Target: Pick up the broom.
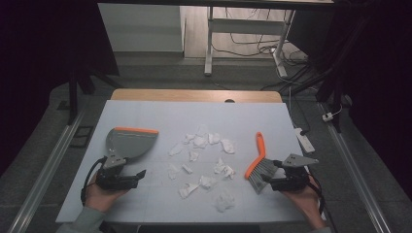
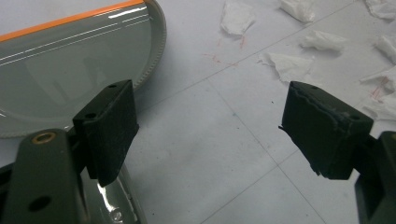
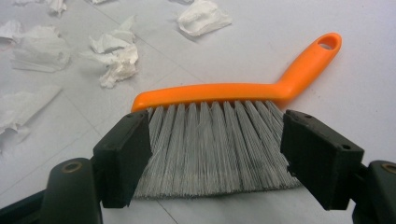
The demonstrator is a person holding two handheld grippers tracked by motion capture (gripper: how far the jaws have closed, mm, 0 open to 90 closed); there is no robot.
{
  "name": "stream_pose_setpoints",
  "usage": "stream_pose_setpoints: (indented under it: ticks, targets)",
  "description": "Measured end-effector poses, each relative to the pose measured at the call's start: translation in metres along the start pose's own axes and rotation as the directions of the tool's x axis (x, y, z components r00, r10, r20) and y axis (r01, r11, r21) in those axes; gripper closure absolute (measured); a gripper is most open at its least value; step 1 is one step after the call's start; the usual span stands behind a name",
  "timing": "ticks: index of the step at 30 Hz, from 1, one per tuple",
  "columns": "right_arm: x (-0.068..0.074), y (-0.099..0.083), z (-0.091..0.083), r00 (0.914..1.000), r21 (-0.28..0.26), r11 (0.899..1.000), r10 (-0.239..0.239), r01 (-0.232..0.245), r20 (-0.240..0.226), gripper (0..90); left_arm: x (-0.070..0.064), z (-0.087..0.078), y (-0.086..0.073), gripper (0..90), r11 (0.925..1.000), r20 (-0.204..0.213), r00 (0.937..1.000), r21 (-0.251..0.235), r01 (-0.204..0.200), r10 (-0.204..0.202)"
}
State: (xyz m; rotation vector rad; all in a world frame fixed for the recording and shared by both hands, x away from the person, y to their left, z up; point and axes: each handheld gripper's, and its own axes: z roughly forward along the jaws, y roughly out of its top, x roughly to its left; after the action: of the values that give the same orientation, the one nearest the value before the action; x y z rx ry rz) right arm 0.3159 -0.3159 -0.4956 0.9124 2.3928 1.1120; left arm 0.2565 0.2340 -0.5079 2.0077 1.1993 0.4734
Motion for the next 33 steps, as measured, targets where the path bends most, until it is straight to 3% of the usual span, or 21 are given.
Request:
stream_pose_setpoints:
  ticks: [17, 20, 21, 27, 33]
  targets:
    - [0.003, 0.002, -0.002, 0.9999, -0.015, 1.0, 0.001, -0.001, 0.012, 24.6, 0.001, 0.007, 0.007, 18.8, 0.9998, 0.014, 0.9997, -0.002, -0.019, 0.019]
    - [0.006, 0.002, -0.001, 0.9992, -0.016, 1.0, -0.001, 0.002, 0.04, 25.3, 0.005, 0.009, 0.011, 18.8, 1.0, 0.031, 0.9995, -0.005, -0.006, 0.006]
    - [0.007, 0.004, -0.001, 0.9983, -0.011, 1.0, -0.012, 0.012, 0.057, 25.7, 0.005, 0.01, 0.012, 18.8, 1.0, 0.034, 0.9994, -0.002, -0.009, 0.009]
    - [0.007, 0.011, 0.0, 0.9984, -0.008, 1.0, 0.004, -0.004, 0.057, 26.7, 0.004, 0.007, 0.02, 18.8, 0.9984, 0.008, 0.9985, -0.017, -0.054, 0.055]
    - [0.012, 0.021, 0.0, 0.9986, 0.042, 0.999, 0.004, -0.006, 0.052, 26.7, 0.001, 0.0, 0.012, 18.9, 0.9976, 0.003, 0.9978, -0.02, -0.066, 0.066]
